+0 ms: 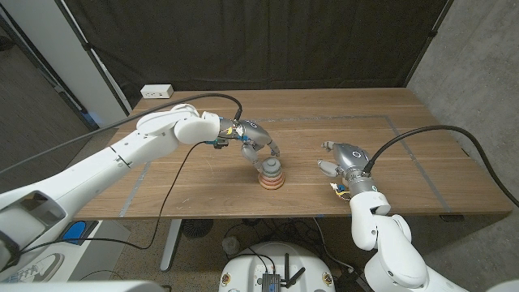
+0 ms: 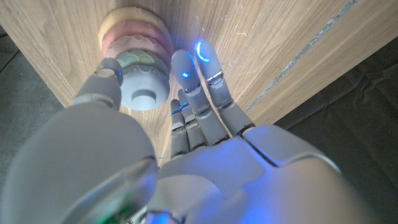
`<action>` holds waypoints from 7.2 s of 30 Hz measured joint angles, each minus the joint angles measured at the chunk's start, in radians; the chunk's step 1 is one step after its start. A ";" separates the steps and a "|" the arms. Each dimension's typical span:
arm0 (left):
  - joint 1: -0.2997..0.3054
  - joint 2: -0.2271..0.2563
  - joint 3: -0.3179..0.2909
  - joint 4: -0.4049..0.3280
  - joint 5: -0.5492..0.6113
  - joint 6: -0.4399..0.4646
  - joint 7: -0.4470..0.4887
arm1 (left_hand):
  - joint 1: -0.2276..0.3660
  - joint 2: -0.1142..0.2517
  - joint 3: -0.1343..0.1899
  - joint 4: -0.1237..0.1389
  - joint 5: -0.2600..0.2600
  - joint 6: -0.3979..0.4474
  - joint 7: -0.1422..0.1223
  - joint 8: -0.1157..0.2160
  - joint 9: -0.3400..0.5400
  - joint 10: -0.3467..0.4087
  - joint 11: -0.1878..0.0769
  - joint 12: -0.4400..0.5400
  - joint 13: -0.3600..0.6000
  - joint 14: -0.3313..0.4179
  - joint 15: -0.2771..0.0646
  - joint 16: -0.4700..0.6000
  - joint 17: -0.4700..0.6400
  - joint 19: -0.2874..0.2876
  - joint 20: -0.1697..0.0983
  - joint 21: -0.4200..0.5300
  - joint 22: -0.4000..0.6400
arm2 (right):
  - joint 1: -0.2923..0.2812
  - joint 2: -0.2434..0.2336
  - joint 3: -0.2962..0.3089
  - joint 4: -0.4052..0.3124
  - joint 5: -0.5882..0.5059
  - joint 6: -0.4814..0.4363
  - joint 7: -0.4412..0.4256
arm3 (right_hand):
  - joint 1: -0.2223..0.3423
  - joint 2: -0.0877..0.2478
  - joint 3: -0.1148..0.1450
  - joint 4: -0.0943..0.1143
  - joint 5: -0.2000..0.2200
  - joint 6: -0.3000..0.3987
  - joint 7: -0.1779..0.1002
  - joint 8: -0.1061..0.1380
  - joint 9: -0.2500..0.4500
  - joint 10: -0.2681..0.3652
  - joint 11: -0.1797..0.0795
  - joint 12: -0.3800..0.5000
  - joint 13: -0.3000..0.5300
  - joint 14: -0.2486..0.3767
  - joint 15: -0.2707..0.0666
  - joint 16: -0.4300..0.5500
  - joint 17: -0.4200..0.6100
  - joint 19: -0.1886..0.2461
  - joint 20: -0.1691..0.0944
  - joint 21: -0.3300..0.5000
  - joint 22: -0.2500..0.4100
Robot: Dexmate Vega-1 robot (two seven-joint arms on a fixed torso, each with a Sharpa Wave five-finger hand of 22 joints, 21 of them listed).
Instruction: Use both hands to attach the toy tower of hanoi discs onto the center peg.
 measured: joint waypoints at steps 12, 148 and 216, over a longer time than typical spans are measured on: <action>0.021 0.026 -0.040 -0.026 -0.021 0.030 -0.003 | -0.037 0.018 -0.002 0.009 -0.008 0.009 0.009 0.012 -0.009 0.015 0.003 0.016 -0.009 -0.011 0.004 -0.009 0.006 0.000 0.000 -0.012 0.000 | -0.003 0.000 0.006 -0.002 -0.005 0.001 0.006 | 0.000 0.000 0.000 0.000 0.000 0.000 0.000 -0.008 0.000 0.000 0.000 0.000 0.000 0.000 0.000 0.004 0.004 0.000 0.000 0.000 0.000; 1.030 0.126 -0.656 -0.365 -0.171 0.710 0.842 | -0.005 0.074 0.057 -0.015 0.001 0.110 -0.009 0.027 -0.037 0.097 -0.025 0.027 -0.078 -0.010 0.004 0.015 0.047 0.013 -0.001 -0.031 0.002 | 0.181 -0.339 -0.115 -0.085 0.427 -0.248 -0.049 | 0.060 -0.067 0.007 -0.007 0.010 -0.111 0.068 -0.038 -0.002 -0.202 0.066 -0.015 0.042 -0.074 0.030 -0.012 -0.021 -0.081 0.030 0.024 0.004; 1.069 0.072 -0.701 -0.375 -0.183 0.652 0.825 | -0.027 0.112 0.089 -0.014 0.008 0.139 -0.006 0.027 -0.036 0.128 -0.019 0.035 -0.080 -0.010 0.003 0.015 0.052 0.013 -0.001 -0.035 0.002 | 0.415 -0.363 -0.335 -0.029 0.780 -0.364 -0.259 | 0.066 -0.074 -0.028 -0.006 0.004 -0.118 0.064 -0.025 -0.011 -0.200 0.057 -0.004 0.065 -0.100 0.039 -0.052 -0.034 -0.102 0.037 0.039 0.005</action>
